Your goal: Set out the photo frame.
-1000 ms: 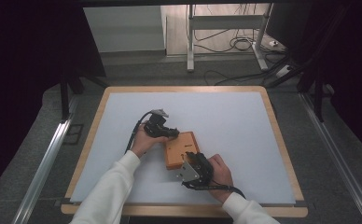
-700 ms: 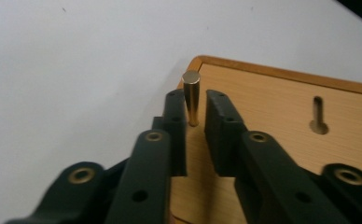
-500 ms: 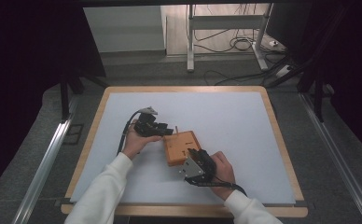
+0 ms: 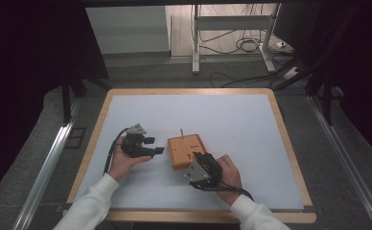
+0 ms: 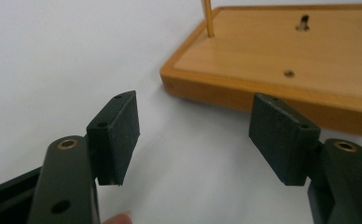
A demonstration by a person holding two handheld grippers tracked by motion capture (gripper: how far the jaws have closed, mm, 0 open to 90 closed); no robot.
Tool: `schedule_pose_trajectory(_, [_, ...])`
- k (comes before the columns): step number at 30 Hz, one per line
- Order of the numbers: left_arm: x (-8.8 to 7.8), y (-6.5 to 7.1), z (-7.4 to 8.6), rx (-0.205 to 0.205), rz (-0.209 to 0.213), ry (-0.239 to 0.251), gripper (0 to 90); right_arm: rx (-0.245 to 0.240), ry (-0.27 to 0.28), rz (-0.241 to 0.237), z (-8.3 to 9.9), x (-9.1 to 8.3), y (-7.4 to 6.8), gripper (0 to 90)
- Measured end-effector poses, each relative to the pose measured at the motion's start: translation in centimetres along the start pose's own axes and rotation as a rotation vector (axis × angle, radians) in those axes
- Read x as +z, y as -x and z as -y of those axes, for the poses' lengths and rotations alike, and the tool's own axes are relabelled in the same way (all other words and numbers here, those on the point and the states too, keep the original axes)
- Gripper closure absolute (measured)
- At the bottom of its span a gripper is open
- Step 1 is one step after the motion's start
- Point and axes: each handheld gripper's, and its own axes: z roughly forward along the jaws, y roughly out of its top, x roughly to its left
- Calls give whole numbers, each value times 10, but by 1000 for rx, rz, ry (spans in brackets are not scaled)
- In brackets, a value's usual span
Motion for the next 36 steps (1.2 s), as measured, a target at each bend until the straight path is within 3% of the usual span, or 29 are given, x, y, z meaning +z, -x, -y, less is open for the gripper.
schedule_pose_trajectory(5, [-3,2,13,22,-24,-22,315,-4,1,3,-2,-1,4,507])
schedule_pose_trajectory(10, [-5,-3,19,-10,-43,0,322,-2,-8,-28,-9,0,13,518])
schedule_pose_trajectory(23, [-9,-9,21,-43,-33,23,323,-8,-40,-83,-26,6,41,580])
schedule_pose_trajectory(31, [-10,-15,23,-75,-33,31,322,-63,-61,-66,-37,11,49,660])
schedule_pose_trajectory(36, [-10,-17,24,-93,-33,36,324,-86,-74,-88,-45,15,58,678])
